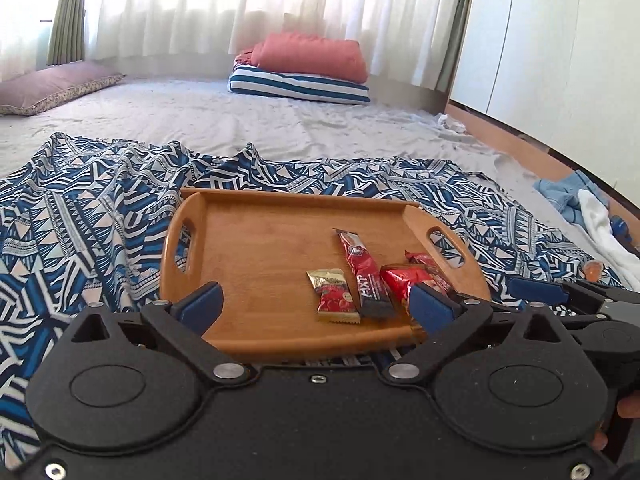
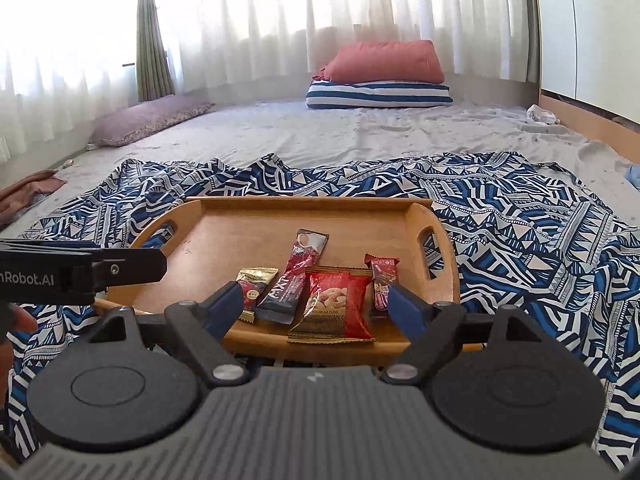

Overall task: Organize snacks
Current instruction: 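Withdraw both open tools from the tray back to the snack pile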

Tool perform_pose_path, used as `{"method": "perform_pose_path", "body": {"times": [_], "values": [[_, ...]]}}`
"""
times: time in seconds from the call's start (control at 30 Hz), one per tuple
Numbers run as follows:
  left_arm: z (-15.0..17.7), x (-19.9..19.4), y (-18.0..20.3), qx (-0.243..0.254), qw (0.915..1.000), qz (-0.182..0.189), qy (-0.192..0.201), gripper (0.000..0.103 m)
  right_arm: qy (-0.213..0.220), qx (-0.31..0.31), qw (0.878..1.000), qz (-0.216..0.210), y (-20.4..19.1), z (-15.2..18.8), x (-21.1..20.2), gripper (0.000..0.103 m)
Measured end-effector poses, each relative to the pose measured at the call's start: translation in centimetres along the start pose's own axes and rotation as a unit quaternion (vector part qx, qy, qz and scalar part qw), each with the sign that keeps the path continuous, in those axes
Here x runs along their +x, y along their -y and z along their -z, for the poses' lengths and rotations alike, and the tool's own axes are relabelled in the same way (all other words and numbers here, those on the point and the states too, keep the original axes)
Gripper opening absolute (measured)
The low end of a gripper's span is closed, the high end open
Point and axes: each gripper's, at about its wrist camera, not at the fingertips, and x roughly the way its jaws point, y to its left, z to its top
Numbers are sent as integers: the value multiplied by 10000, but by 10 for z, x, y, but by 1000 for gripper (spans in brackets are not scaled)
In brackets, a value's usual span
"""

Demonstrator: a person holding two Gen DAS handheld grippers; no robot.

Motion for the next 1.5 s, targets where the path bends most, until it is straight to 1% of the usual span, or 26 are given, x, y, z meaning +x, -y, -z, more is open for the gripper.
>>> {"method": "perform_pose_path", "body": {"times": [0.17,0.43,0.6,0.73,0.93,1.13,1.3,1.5], "values": [[17,-28,-1,1,10000,19,81,101,36,-48,10000,-38,-1,10,-21,91],[47,-61,7,216,9994,-167,226,102,55,-155,9998,104,-1,31,-41,92],[67,-75,15,332,9991,-191,182,102,-12,-152,9997,196,1,43,-45,92],[82,-83,15,198,9996,-189,103,102,-100,-122,9995,259,3,54,-46,92],[97,-89,9,48,9994,-354,-21,102,-245,-78,9991,350,8,72,-47,92],[112,-87,10,77,9987,-484,-147,102,-341,21,9984,446,12,85,-47,92],[123,-80,16,128,9983,-503,-271,102,-426,73,9979,485,14,94,-46,92],[137,-74,24,203,9980,-440,-399,102,-530,23,9972,534,13,102,-42,92]]}}
